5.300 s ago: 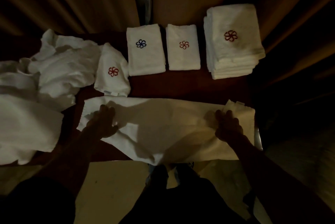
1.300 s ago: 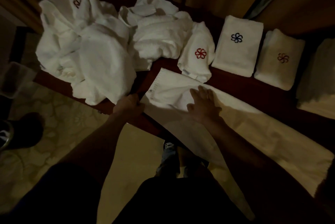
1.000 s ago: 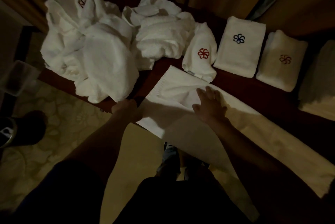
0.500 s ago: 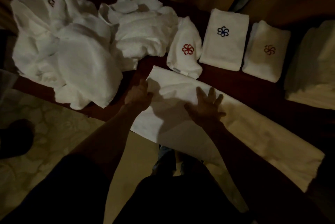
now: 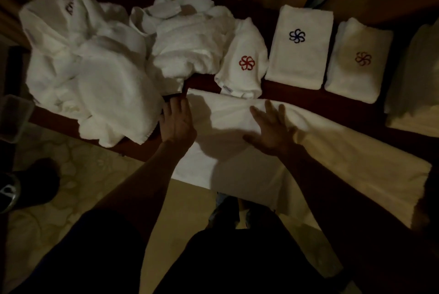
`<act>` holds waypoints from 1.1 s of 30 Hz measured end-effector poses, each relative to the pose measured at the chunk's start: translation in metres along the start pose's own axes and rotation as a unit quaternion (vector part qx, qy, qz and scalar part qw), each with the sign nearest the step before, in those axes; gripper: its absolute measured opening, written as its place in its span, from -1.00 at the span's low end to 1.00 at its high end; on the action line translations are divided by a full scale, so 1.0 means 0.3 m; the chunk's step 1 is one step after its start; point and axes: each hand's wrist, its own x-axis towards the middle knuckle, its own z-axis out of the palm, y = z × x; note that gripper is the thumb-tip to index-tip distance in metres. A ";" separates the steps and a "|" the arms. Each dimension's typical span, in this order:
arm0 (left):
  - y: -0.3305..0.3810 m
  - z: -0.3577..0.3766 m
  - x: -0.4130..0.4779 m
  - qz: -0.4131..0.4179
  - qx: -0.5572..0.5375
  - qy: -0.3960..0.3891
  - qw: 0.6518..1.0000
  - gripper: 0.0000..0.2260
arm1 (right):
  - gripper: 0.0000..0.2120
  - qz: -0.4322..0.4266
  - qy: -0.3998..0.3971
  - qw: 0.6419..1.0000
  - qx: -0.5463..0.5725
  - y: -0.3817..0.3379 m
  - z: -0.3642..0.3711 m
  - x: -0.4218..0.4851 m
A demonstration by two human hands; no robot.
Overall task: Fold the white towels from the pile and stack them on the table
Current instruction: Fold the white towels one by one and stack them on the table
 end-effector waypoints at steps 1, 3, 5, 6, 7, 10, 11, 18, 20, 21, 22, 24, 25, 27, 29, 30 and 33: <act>0.020 0.004 0.000 0.029 -0.005 0.019 0.999 -0.49 | -0.19 -0.001 0.005 1.000 0.003 0.003 -0.007 -0.005; 0.063 0.020 0.004 0.099 -0.033 0.022 0.994 -0.53 | -0.25 0.002 0.031 0.999 0.009 0.019 -0.007 -0.015; 0.095 0.046 0.010 0.138 -0.051 -0.010 0.989 -0.47 | -0.30 -0.009 0.105 0.994 -0.002 0.044 0.014 -0.038; 0.105 0.059 0.010 0.135 -0.056 -0.033 0.989 -0.42 | -0.33 -0.019 0.149 0.989 -0.017 0.062 0.027 -0.048; 0.113 0.073 0.010 0.124 -0.059 -0.055 0.989 -0.39 | -0.37 -0.023 0.175 0.984 -0.035 0.082 0.039 -0.057; 0.127 0.104 0.010 0.097 -0.055 -0.117 0.987 -0.29 | -0.41 0.035 0.229 0.971 -0.057 0.129 0.046 -0.082; 0.129 0.111 0.013 0.091 -0.051 -0.131 0.986 -0.25 | -0.39 0.076 0.233 0.969 -0.042 0.140 0.041 -0.094; 0.107 0.120 0.051 0.067 -0.008 -0.195 0.978 -0.02 | -0.21 0.334 0.116 0.932 0.083 0.301 0.079 -0.195; 0.093 0.115 0.065 0.076 0.003 -0.198 0.977 0.00 | -0.21 0.311 0.099 0.942 0.084 0.340 0.102 -0.214; 0.088 0.115 0.071 0.080 0.008 -0.200 0.977 0.00 | -0.20 0.296 0.096 0.946 0.085 0.358 0.106 -0.216; 0.086 0.111 0.075 0.082 0.012 -0.201 0.976 0.01 | -0.19 0.285 0.092 0.950 0.086 0.372 0.105 -0.215; 0.088 0.111 0.084 0.084 0.013 -0.202 0.976 0.01 | -0.18 0.273 0.082 0.954 0.094 0.389 0.095 -0.209; 0.089 0.114 0.089 0.083 0.010 -0.200 0.976 0.01 | -0.18 0.269 0.081 0.955 0.095 0.392 0.087 -0.207; 0.091 0.118 0.093 0.083 0.006 -0.194 0.978 0.02 | -0.17 0.269 0.083 0.955 0.092 0.391 0.070 -0.202; 0.093 0.112 0.091 0.086 0.003 -0.187 0.979 0.01 | -0.16 0.279 0.080 0.953 0.083 0.384 0.056 -0.203; 0.094 0.105 0.087 0.090 0.001 -0.182 0.979 0.00 | -0.15 0.285 0.079 0.952 0.075 0.379 0.053 -0.206; 0.092 0.081 0.069 0.102 -0.003 -0.165 0.981 -0.03 | -0.13 0.283 0.092 0.954 0.045 0.375 0.056 -0.223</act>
